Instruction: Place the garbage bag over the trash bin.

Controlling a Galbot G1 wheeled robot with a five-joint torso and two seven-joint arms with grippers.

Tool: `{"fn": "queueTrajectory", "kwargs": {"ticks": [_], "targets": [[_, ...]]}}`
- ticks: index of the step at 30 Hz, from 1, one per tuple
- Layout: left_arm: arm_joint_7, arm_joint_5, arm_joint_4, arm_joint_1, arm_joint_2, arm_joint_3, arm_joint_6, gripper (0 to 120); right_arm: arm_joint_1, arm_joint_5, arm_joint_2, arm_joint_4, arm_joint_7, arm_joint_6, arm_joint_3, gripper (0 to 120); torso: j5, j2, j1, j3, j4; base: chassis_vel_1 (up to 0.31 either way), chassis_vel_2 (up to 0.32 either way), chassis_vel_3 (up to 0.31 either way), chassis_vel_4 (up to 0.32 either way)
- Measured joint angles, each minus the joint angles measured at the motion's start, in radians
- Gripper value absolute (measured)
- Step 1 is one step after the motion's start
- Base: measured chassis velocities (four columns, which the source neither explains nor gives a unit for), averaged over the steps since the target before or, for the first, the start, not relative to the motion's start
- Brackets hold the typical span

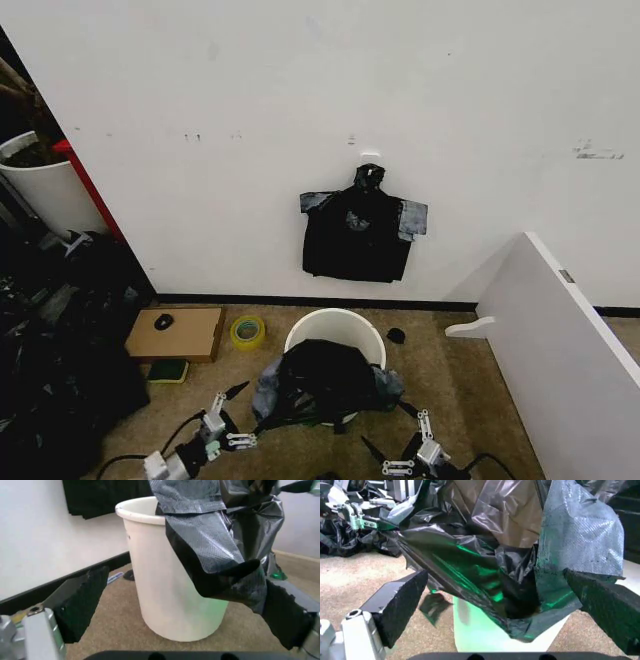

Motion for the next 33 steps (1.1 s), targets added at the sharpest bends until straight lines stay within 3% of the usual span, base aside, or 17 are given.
{"fn": "queueTrajectory", "kwargs": {"ticks": [6, 11, 16, 18, 23, 29, 33], "targets": [[0.107, -0.098, 0.102, -0.078, 0.015, 0.025, -0.033, 100, 0.011, -0.03, 0.02, 0.011, 0.025, -0.012, -0.01, 100, 0.0, 0.0, 0.0, 0.0, 0.0001, 0.0, 0.0, 0.0, 0.0], [0.136, -0.163, 0.143, -0.115, 0.001, 0.063, -0.043, 100, 0.016, -0.045, 0.037, 0.039, 0.045, -0.017, -0.013, 100, 0.0001, 0.0, 0.0, 0.0, 0.0001, 0.0, 0.0, 0.0, 0.0], [0.098, -0.195, 0.128, -0.105, -0.028, 0.075, -0.072, 100, 0.008, -0.079, 0.016, 0.104, 0.051, 0.001, -0.007, 100, 0.0, 0.0, 0.0, 0.0, -0.0002, 0.0, 0.0, 0.0, 0.0], [0.076, -0.206, 0.11, -0.093, -0.039, 0.072, -0.077, 100, 0.002, -0.112, -0.002, 0.139, 0.051, 0.018, -0.002, 100, 0.0, 0.0, 0.0, 0.0, 0.0008, 0.0, 0.0, 0.0, 0.0], [0.063, -0.204, 0.09, -0.089, -0.045, 0.068, -0.079, 100, -0.007, -0.161, -0.012, 0.192, 0.053, 0.052, -0.001, 100, -0.0001, 0.0, 0.0, 0.0, -0.0003, 0.0, 0.0, 0.0, 0.0], [0.049, -0.204, 0.073, -0.086, -0.055, 0.071, -0.082, 100, 0.076, -0.085, 0.032, 0.185, -0.014, 0.016, -0.084, 100, 0.0, 0.0, 0.0, 0.0, 0.0004, 0.0, 0.0, 0.0, 0.0], [0.048, -0.199, 0.08, -0.098, -0.059, 0.085, -0.08, 100, 0.148, -0.08, 0.075, 0.131, 0.025, -0.027, -0.11, 100, 0.0002, 0.0, 0.0, 0.0, -0.0002, 0.0, 0.0, 0.0, 0.0]]}}
